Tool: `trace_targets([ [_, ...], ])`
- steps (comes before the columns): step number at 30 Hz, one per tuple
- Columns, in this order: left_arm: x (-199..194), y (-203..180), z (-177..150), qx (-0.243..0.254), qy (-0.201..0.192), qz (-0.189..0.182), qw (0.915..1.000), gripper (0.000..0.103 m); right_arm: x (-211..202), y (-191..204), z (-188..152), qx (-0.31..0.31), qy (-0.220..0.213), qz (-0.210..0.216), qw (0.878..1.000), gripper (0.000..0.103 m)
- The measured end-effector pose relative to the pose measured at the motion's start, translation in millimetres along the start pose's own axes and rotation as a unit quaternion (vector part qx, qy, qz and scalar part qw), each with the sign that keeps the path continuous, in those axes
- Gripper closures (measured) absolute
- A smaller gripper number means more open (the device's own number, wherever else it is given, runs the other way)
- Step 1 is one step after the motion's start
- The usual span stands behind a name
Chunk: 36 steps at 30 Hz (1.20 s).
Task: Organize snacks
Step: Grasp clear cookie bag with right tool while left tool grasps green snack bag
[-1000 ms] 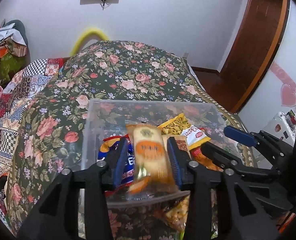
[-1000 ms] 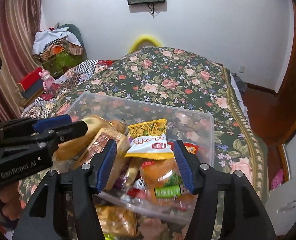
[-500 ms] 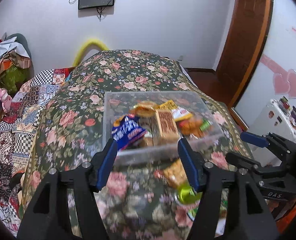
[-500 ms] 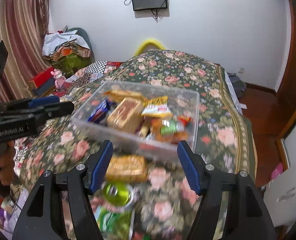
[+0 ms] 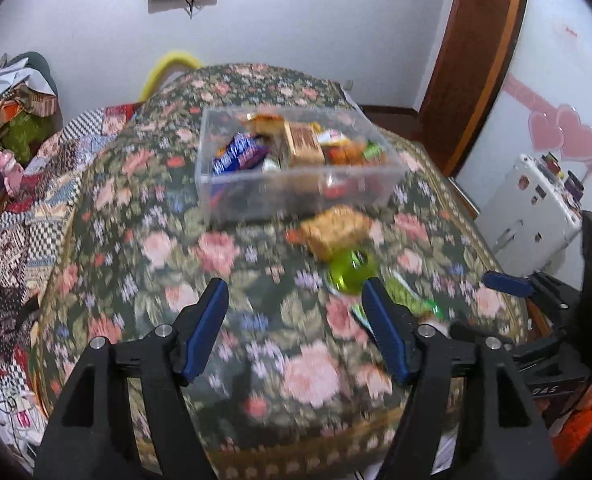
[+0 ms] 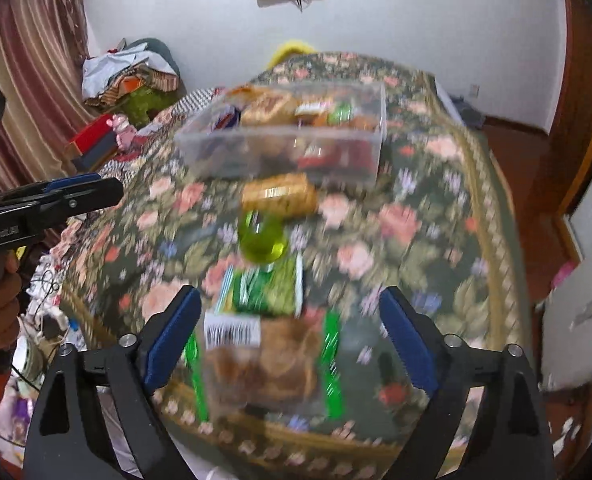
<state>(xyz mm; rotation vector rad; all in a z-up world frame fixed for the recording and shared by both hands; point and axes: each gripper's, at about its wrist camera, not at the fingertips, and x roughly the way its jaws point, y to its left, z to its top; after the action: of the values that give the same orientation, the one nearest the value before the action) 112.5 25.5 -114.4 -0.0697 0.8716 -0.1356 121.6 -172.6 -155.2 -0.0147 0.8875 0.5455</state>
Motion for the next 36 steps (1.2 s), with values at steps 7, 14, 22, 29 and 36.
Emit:
trace_targets([
  [7, 9, -4, -23, -0.009, 0.032, -0.005, 0.9994, 0.034, 39, 10, -24, -0.002, 0.070, 0.023, 0.997, 0.005],
  [14, 27, -16, -32, -0.003, 0.059, -0.010, 0.9982, 0.034, 41, -5, -33, 0.022, 0.054, 0.030, 0.998, 0.014],
  [22, 52, -43, -31, 0.009, 0.084, -0.028, 0.9961, 0.034, 25, -29, -39, 0.031, 0.026, 0.011, 0.999, 0.036],
  [29, 80, -71, -28, 0.019, 0.106, -0.038, 0.9935, 0.033, 5, -62, -38, 0.063, 0.004, -0.013, 0.998, 0.040],
  [36, 113, -90, -27, 0.024, 0.125, -0.035, 0.9912, 0.031, -11, -85, -39, 0.088, -0.012, -0.012, 0.996, 0.040],
])
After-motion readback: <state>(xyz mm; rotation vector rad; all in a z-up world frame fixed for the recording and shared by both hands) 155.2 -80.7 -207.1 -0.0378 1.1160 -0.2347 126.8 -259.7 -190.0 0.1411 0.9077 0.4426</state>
